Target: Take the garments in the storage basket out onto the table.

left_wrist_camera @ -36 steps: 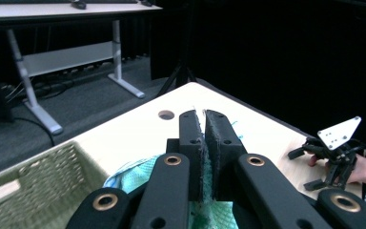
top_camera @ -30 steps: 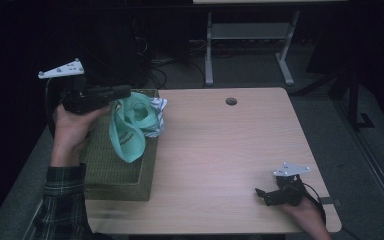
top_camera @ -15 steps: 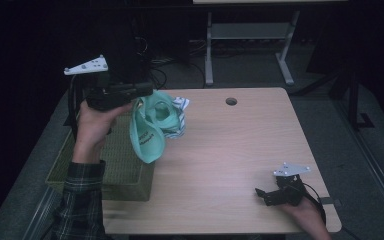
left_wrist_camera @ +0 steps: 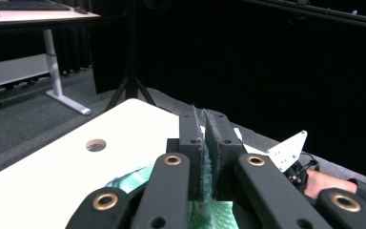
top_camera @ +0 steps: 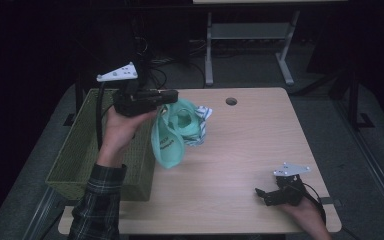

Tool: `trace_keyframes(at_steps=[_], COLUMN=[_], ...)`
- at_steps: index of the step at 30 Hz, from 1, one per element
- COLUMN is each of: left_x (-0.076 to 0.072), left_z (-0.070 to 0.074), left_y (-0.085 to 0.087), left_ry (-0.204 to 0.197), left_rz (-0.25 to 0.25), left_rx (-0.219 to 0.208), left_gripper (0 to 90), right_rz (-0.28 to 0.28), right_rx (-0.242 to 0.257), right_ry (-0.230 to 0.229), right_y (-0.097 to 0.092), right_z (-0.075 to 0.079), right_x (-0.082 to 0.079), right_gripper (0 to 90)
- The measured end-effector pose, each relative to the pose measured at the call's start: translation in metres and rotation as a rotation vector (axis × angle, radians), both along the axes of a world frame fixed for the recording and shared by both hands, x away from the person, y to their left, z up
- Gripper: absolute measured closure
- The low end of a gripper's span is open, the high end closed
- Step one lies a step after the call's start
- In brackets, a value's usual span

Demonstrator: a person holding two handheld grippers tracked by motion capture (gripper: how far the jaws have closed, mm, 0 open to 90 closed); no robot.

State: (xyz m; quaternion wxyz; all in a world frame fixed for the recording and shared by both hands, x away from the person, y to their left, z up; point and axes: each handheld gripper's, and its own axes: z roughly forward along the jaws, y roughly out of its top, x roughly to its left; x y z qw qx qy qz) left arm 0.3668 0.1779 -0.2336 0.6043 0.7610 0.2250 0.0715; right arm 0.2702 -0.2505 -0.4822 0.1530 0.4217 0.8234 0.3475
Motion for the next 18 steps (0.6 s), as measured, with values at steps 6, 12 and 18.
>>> trace_keyframes(at_steps=[6,12,18], left_x=[0.0,0.002,0.004], left_z=[-0.01,-0.024,-0.041], left_y=[-0.021,-0.043,-0.064], left_ry=[-0.003,0.01,0.031], left_rz=[-0.024,-0.043,-0.068], left_rx=[0.019,0.022,0.027], left_gripper=[85.6,85.6,85.6], right_rz=[0.0,0.0,-0.001], right_rx=[0.0,0.0,0.001], right_ry=[0.0,0.0,0.002], right_y=[0.0,0.0,0.0], right_z=[0.0,0.0,0.0], right_x=[0.0,0.0,0.0], right_gripper=[1.5,1.5,1.5])
